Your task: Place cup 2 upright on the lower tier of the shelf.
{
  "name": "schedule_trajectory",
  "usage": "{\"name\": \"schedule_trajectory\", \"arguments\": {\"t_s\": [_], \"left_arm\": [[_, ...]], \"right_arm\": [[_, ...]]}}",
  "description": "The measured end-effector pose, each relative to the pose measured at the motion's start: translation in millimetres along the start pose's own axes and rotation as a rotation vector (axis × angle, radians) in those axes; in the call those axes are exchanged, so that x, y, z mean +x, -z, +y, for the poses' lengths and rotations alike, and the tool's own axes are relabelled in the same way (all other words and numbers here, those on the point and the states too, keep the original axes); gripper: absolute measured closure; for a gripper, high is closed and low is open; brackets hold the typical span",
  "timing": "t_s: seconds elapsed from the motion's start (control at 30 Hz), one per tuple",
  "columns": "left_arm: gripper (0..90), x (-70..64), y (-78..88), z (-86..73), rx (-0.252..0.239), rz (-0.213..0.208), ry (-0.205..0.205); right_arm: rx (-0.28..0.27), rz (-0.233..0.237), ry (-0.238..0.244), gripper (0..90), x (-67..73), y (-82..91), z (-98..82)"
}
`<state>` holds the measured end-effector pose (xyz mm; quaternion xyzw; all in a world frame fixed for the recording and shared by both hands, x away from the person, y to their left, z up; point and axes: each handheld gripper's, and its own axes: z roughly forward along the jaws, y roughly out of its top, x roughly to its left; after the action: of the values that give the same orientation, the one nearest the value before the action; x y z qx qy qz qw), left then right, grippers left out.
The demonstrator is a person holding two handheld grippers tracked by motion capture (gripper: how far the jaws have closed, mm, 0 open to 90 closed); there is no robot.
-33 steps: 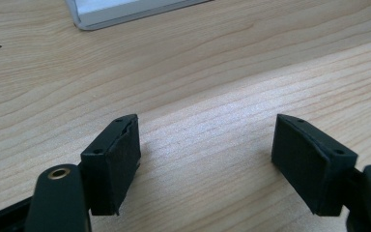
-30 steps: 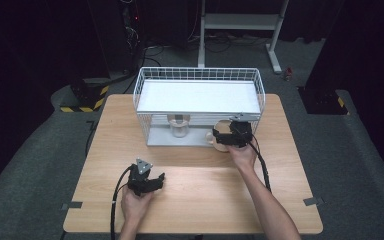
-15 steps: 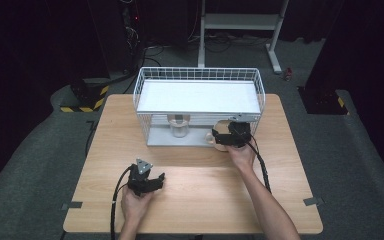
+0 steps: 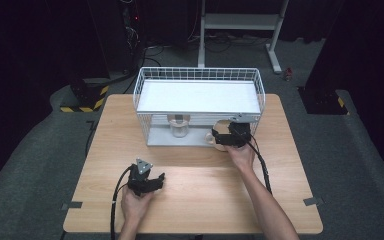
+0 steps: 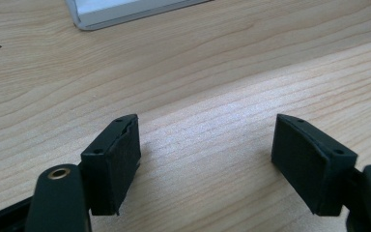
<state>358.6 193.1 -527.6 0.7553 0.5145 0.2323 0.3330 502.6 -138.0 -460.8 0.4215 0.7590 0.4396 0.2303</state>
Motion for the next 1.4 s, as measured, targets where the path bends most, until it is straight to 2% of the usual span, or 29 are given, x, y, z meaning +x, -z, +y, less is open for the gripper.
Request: {"name": "schedule_trajectory", "arguments": {"t_s": [0.9, 1.4], "left_arm": [[26.5, -0.2, 0.0, 0.0, -0.002, 0.0, -0.001], [26.5, -0.2, -0.1, 0.0, -0.002, 0.0, 0.0]], "right_arm": [[-0.03, -0.009, 0.022, 8.3, -0.6, 1.5, 1.2], [-0.068, -0.001, 0.006, 8.4, -2.4, 9.3, 4.8]]}}
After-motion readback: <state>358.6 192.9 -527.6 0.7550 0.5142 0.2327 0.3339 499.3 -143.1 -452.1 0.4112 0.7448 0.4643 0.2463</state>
